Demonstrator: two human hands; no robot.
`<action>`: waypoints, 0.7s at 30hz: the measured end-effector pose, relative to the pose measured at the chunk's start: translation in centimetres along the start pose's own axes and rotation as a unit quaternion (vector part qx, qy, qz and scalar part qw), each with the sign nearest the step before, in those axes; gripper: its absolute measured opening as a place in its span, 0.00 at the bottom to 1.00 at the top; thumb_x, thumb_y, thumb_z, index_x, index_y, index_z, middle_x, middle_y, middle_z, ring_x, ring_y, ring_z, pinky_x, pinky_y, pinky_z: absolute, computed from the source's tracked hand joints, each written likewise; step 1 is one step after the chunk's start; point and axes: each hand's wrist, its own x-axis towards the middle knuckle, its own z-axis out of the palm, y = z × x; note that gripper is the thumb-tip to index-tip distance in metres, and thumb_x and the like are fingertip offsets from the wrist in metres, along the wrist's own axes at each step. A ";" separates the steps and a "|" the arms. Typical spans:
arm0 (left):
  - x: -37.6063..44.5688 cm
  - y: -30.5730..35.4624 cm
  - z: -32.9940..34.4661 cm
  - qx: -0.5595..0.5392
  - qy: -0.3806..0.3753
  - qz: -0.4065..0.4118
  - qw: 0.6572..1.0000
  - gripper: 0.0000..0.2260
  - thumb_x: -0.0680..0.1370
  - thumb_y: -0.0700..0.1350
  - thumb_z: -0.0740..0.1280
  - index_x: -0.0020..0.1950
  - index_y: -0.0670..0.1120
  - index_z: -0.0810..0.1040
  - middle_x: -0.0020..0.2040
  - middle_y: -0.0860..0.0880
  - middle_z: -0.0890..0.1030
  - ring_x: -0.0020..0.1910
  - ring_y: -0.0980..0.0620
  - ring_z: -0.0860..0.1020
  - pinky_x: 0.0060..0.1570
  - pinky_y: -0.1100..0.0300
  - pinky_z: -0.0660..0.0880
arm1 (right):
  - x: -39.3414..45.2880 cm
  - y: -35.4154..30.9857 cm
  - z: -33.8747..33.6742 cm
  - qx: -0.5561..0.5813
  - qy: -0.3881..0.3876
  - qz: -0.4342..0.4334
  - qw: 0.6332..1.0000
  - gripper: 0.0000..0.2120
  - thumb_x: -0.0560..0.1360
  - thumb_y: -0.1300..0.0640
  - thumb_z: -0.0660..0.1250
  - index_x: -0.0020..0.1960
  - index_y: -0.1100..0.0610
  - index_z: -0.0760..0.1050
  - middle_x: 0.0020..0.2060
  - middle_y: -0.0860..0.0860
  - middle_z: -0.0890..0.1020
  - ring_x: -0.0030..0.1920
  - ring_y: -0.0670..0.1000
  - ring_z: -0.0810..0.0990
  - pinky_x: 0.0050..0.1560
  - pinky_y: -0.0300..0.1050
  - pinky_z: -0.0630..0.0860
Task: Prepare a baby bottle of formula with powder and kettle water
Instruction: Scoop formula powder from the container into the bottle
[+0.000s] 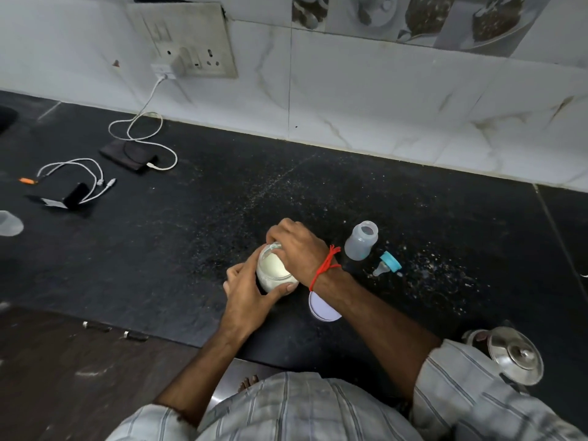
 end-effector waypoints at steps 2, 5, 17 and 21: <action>0.1 -0.1 0.0 0.017 -0.001 0.005 1.000 0.39 0.68 0.64 0.77 0.75 0.64 0.65 0.63 0.63 0.75 0.63 0.56 0.65 0.64 0.56 0.59 | 0.0 0.4 0.1 0.006 0.002 0.004 1.000 0.08 0.77 0.63 0.68 0.55 0.58 0.79 0.53 0.56 0.78 0.55 0.58 0.77 0.49 0.61 0.79; 0.1 -0.2 0.0 0.028 -0.002 0.008 1.000 0.39 0.68 0.64 0.76 0.76 0.64 0.65 0.63 0.63 0.75 0.62 0.57 0.64 0.61 0.59 0.56 | -0.1 0.9 0.1 0.011 0.025 -0.008 1.000 0.07 0.78 0.62 0.66 0.53 0.60 0.81 0.51 0.57 0.80 0.52 0.59 0.80 0.48 0.59 0.80; 0.2 -0.3 -0.1 0.034 -0.010 0.005 0.999 0.38 0.69 0.63 0.77 0.75 0.64 0.64 0.64 0.61 0.75 0.63 0.56 0.64 0.61 0.59 0.55 | 0.7 1.2 -1.6 -0.080 -0.033 -0.160 0.983 0.11 0.72 0.62 0.75 0.53 0.53 0.84 0.59 0.56 0.78 0.58 0.59 0.77 0.44 0.53 0.79; 0.3 -0.6 0.0 0.041 -0.013 -0.003 0.999 0.40 0.68 0.65 0.76 0.76 0.63 0.64 0.64 0.60 0.76 0.63 0.55 0.65 0.62 0.58 0.56 | 1.8 1.3 -2.9 -0.098 -0.081 -0.179 0.976 0.09 0.75 0.56 0.73 0.56 0.52 0.84 0.63 0.56 0.77 0.63 0.59 0.74 0.53 0.55 0.75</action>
